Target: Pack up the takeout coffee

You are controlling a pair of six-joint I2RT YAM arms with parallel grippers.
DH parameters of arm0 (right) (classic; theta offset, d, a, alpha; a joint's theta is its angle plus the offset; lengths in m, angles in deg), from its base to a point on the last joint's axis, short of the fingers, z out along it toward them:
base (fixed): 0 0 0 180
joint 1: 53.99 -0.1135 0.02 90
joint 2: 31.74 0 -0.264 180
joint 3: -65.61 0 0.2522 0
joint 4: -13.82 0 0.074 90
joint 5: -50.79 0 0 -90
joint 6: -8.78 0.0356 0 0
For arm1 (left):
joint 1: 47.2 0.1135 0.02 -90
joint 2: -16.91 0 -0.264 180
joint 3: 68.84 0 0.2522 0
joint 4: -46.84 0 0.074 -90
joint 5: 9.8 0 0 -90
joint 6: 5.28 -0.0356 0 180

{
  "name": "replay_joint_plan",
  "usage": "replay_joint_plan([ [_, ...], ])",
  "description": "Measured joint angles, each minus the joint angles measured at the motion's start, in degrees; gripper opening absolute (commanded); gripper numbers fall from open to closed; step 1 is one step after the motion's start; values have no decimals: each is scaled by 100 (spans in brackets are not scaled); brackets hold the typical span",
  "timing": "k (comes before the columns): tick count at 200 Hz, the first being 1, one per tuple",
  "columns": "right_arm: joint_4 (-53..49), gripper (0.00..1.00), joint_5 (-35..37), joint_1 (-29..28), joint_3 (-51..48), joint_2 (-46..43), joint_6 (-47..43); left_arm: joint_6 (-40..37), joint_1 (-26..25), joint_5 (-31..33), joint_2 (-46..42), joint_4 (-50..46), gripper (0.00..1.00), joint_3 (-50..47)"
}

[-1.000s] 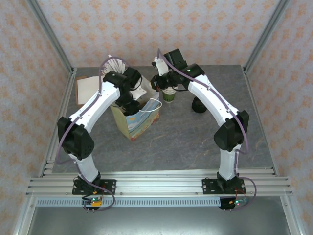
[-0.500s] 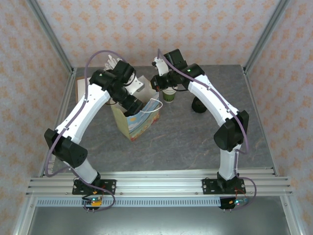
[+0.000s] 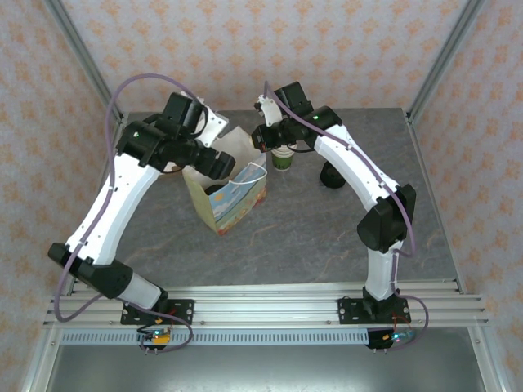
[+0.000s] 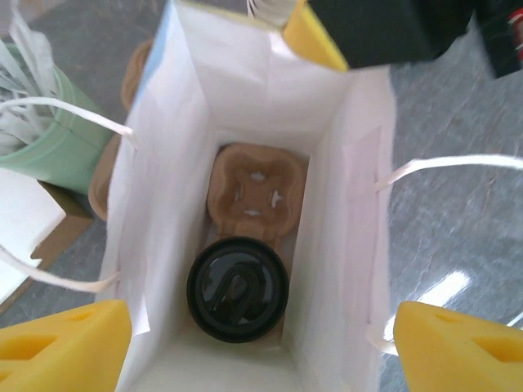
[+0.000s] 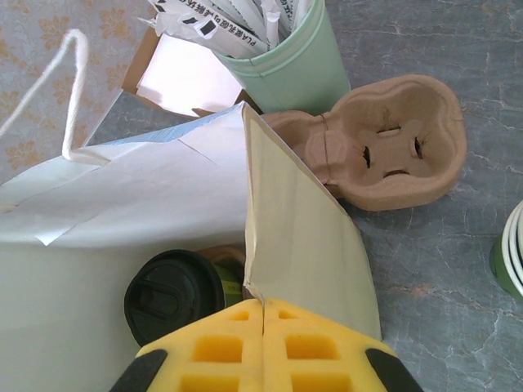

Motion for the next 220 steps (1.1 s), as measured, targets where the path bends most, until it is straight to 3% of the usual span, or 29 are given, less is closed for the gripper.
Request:
replay_joint_plan([
  [51,0,53,125,0,55,50,278,535,-2,168,-444,525,84,11],
  [101,57,75,240,0,420,96,592,1043,256,841,-463,863,84,9],
  [158,741,86,525,0,116,-463,975,1770,1574,1043,-302,1425,80,-70],
  [220,1344,86,627,0,-485,-1298,1060,2020,1991,815,1325,1565,66,640],
])
